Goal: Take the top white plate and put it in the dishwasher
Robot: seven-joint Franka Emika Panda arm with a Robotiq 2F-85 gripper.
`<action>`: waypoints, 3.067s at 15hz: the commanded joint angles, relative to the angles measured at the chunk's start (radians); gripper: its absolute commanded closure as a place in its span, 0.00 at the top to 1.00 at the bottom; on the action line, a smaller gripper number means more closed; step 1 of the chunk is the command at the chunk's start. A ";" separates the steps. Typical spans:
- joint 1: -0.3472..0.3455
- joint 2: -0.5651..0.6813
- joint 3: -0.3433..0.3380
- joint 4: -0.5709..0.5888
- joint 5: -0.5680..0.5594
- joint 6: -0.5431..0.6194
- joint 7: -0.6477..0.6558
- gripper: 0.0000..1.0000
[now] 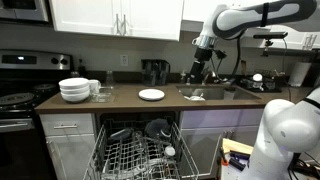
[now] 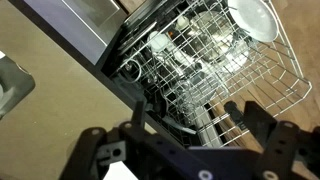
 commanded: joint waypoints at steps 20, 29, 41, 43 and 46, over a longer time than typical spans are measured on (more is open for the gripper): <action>0.060 0.208 0.170 0.022 -0.303 0.292 -0.072 1.00; -0.052 0.481 0.168 0.076 -0.685 0.483 0.036 1.00; -0.012 0.677 0.152 0.187 -0.828 0.515 0.146 1.00; -0.013 0.686 0.150 0.198 -0.872 0.535 0.176 1.00; -0.014 0.700 0.151 0.214 -0.952 0.558 0.210 1.00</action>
